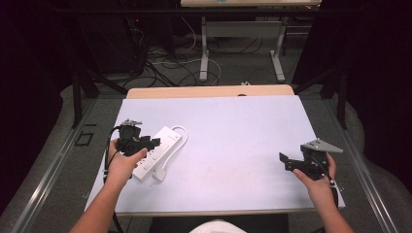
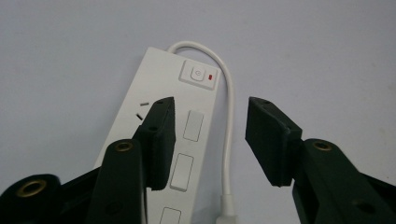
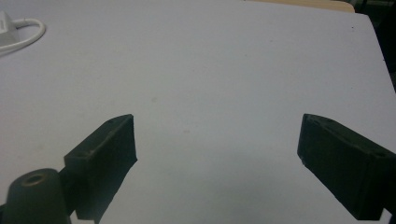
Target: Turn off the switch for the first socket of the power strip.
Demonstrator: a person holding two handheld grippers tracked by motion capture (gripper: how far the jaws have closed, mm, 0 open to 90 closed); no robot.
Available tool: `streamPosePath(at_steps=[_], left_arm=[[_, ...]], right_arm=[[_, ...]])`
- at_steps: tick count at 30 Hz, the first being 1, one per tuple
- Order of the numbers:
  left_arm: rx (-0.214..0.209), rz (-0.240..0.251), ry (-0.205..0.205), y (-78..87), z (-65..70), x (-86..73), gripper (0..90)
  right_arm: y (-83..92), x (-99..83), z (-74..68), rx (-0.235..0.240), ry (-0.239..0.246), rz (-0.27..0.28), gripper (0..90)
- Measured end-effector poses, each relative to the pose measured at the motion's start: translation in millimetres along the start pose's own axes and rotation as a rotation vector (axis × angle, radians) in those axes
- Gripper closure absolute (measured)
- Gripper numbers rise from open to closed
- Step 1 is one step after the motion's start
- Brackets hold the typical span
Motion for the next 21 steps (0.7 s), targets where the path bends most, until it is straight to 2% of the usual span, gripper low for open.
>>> streamPosePath(at_steps=[3,7,10,12,16,21], left_arm=[[-0.012,0.009,-0.002,5.9,0.8,-1.8,44.1],[-0.024,0.079,-0.014,13.9,0.8,-2.4,41.7],[-0.039,0.095,-0.018,18.0,0.8,-6.8,38.4],[-0.029,0.123,-0.002,21.0,-0.9,-9.5,34.4],[-0.017,0.134,0.008,25.2,-5.1,-17.1,32.1],[0.013,0.148,0.021,29.9,-11.4,-24.0,22.1]], right_arm=[[-0.4,0.1,0.7,-0.005,-0.002,0.005,11.1],[0.3,0.1,1.1,-0.011,-0.012,0.000,11.1],[0.5,0.5,0.7,-0.010,-0.013,0.005,11.1],[0.7,0.6,0.6,-0.008,-0.015,0.005,11.1],[1.5,0.2,1.1,-0.007,-0.016,-0.002,11.1],[1.6,0.4,1.2,-0.007,-0.015,-0.001,11.1]])
Point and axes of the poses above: each handheld gripper's, and its own axes: y roughly backward along the jaws, x roughly out of its top, z roughly to its right, the point moved 8 cm from there along -y, roughly forward along the jaws, and after that the axes turned 2 degrees about z, right-handed, at the moved point
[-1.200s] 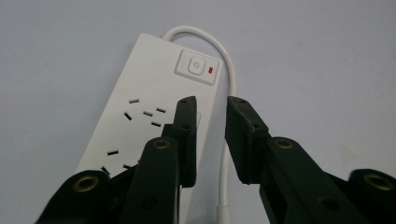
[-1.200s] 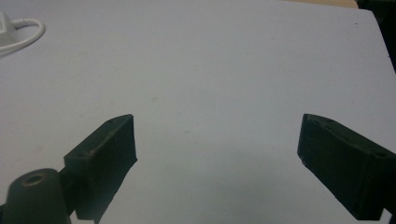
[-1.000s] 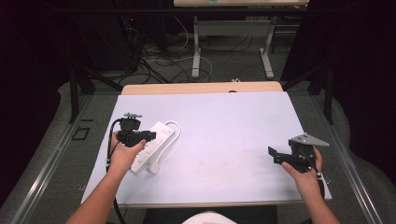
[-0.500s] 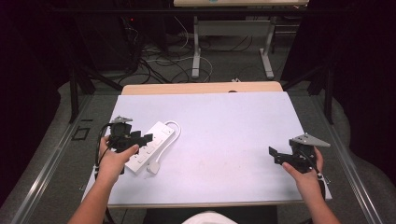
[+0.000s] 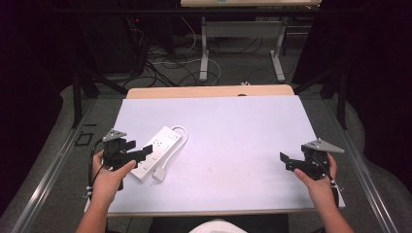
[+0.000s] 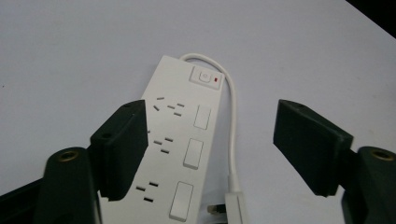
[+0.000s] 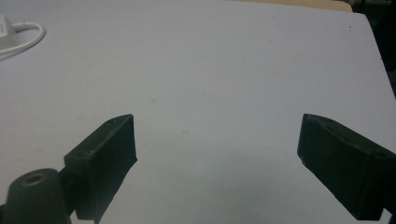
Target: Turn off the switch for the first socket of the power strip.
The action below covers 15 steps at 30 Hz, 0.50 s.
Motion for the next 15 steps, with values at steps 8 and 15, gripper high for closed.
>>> streamPosePath(at_steps=[8,15], left_arm=[[0.003,0.009,0.035,8.7,-9.4,-9.0,5.7],[0.011,0.022,0.039,10.1,-18.0,-18.7,0.3]], right_arm=[[0.3,0.7,0.3,0.003,0.007,0.008,11.1],[-0.2,-0.3,-0.3,0.001,0.000,0.000,11.1]])
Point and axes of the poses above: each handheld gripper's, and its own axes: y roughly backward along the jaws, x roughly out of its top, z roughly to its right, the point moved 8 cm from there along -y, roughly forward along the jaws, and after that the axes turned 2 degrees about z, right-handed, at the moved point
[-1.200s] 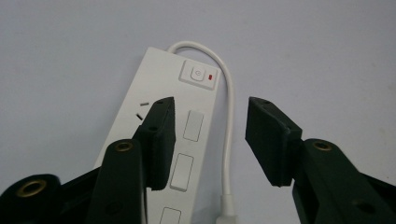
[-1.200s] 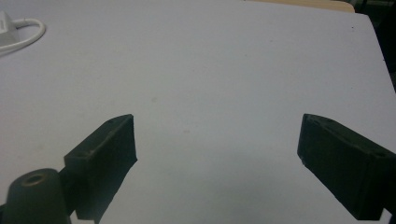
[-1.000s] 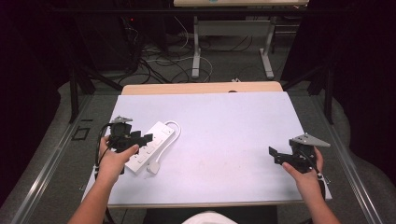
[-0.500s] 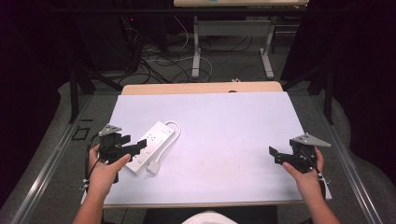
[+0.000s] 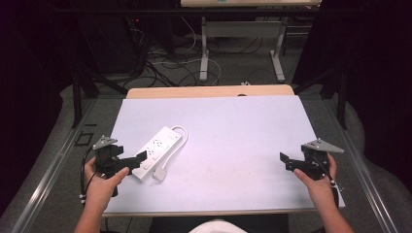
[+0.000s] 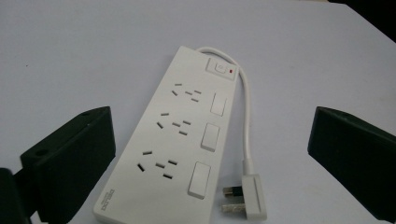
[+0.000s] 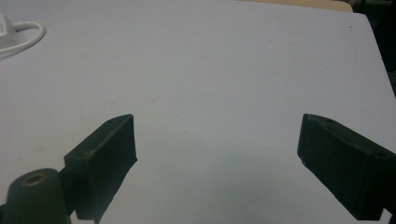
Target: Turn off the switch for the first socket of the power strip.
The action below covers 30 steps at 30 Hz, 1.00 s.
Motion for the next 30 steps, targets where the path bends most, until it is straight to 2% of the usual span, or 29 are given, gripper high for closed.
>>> streamPosePath(at_steps=[5,14,15,16,18,20,23,28,30], left_arm=[[0.030,0.024,0.036,3.3,-14.3,-8.7,0.3],[0.073,0.040,0.043,12.6,-36.0,-23.1,0.3],[0.077,0.031,0.043,13.5,-37.7,-25.5,0.3],[0.085,0.047,0.044,12.7,-39.7,-26.5,0.2],[0.091,0.037,0.046,13.8,-43.2,-30.2,0.3],[0.098,0.056,0.054,12.8,-46.9,-31.7,0.2],[0.108,0.050,0.051,12.2,-51.2,-35.2,0.3],[0.111,0.057,0.060,7.6,-55.3,-40.0,0.3],[0.106,0.040,0.058,6.6,-56.3,-43.3,0.3]], right_arm=[[-0.4,-0.4,0.9,0.000,0.003,0.002,11.0],[-1.0,-1.0,0.3,-0.006,0.008,-0.001,11.1],[-1.0,-1.0,0.3,-0.006,0.008,-0.001,11.1],[-0.7,-1.3,0.4,-0.003,0.008,-0.005,11.0],[-0.9,-1.5,1.2,-0.004,0.012,-0.005,11.0],[-1.5,-1.8,1.5,-0.001,0.011,-0.005,11.1],[-1.5,-2.0,0.8,0.000,0.010,-0.005,11.1],[-2.8,-3.9,1.9,0.000,0.007,-0.013,11.1],[-4.0,-4.6,2.1,-0.003,0.010,-0.015,11.0]])
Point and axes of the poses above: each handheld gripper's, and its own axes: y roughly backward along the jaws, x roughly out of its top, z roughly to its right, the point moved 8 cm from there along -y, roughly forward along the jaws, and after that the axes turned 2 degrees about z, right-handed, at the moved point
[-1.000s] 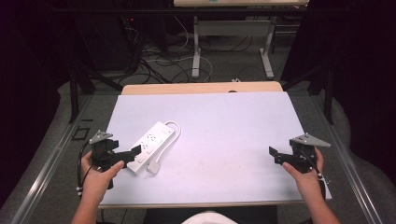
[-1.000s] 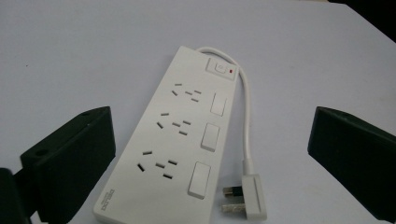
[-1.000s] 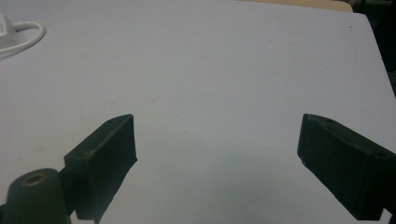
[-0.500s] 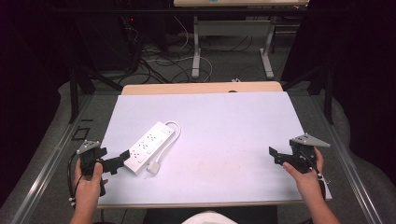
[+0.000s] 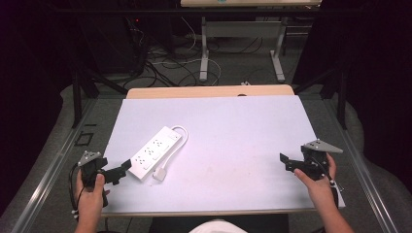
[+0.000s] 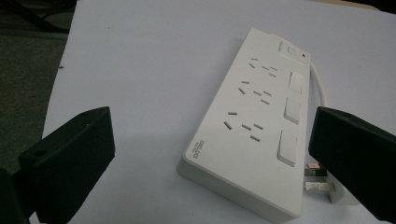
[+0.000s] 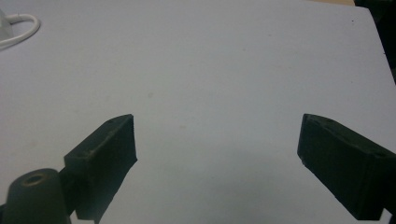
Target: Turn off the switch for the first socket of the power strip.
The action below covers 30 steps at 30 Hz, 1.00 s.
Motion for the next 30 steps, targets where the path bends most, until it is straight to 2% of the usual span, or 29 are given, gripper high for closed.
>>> streamPosePath(at_steps=[4,11,13,14,20,30], left_arm=[[0.004,-0.011,-0.019,-3.7,-0.5,-4.2,0.3],[-0.001,-0.020,-0.029,-6.9,-2.8,-7.8,0.3],[-0.005,-0.022,-0.027,-8.0,-3.5,-8.9,0.3],[-0.006,-0.017,-0.021,-9.2,-3.6,-9.3,0.3],[-0.014,-0.013,0.010,-11.0,-4.7,-10.5,0.4],[-0.011,-0.022,0.009,-13.1,-6.0,-12.4,0.4]], right_arm=[[-1.1,-1.2,-0.4,0.004,0.009,-0.004,11.1],[-2.1,-2.8,1.2,0.000,0.006,-0.006,11.1],[-4.2,-2.1,1.7,-0.012,0.005,0.014,11.1],[-2.7,-3.2,1.3,-0.004,0.005,-0.006,11.1],[-3.5,-4.1,-0.3,0.002,0.008,-0.009,11.1],[-3.7,-5.6,1.9,0.002,-0.005,-0.012,11.1]])
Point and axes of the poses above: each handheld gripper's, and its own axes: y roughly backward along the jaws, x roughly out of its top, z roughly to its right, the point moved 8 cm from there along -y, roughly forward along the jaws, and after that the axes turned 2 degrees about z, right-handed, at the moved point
